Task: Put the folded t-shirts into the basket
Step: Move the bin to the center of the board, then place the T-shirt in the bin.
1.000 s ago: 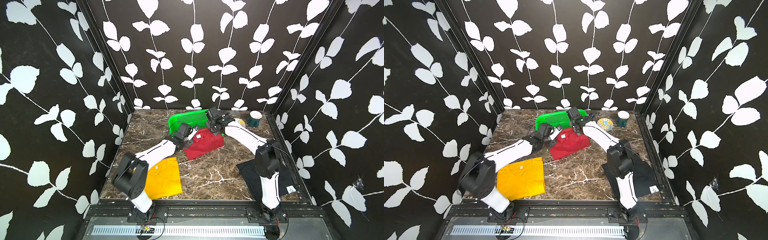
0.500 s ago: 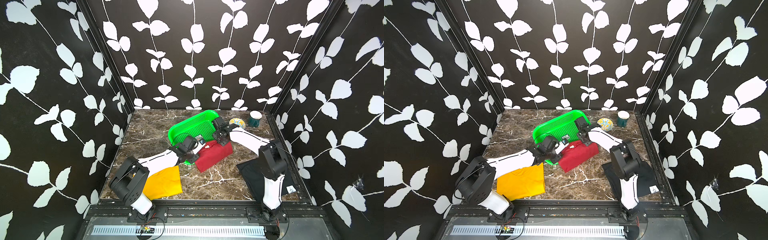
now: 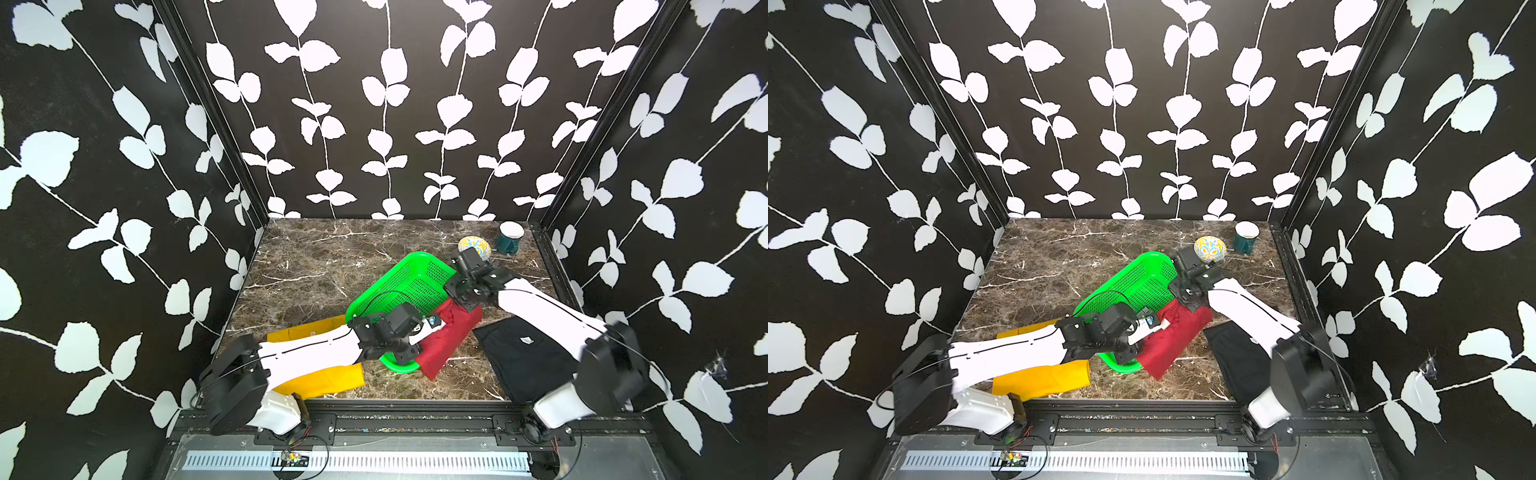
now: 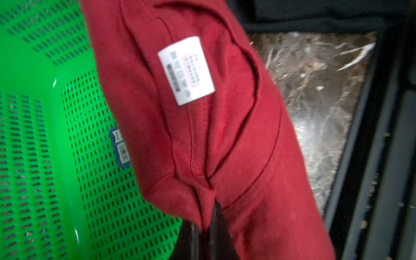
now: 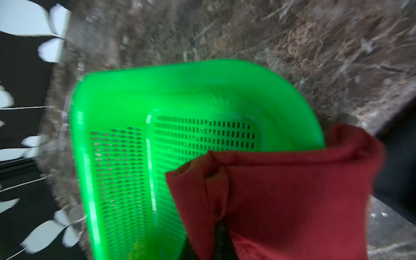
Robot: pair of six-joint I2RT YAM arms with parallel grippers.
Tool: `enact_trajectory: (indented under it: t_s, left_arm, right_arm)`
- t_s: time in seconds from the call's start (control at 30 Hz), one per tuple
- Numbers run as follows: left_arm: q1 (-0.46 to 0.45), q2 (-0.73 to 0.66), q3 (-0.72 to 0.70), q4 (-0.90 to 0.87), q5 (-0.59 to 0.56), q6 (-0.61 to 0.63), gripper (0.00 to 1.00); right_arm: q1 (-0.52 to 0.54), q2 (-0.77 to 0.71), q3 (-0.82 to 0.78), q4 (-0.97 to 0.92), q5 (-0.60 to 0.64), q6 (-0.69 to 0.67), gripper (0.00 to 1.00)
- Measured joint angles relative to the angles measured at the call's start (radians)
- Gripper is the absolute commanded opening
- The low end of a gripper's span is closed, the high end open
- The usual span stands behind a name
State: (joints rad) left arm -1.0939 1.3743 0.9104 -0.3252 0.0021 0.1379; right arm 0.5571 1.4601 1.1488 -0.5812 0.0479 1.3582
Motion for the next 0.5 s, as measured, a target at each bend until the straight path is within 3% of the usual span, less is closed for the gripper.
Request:
enact_trajectory:
  t_s: [0.3,0.5]
  left_arm:
    - [-0.084,-0.135,0.106,-0.094,0.077,-0.031,0.00]
    - [-0.097,-0.212,0.156,-0.131,0.172,-0.071,0.00]
  right_arm:
    - [0.000,-0.275,-0.001,-0.093,0.018,-0.039,0.00]
    - [0.000,-0.304,0.035,-0.104,-0.022,-0.048,0.00]
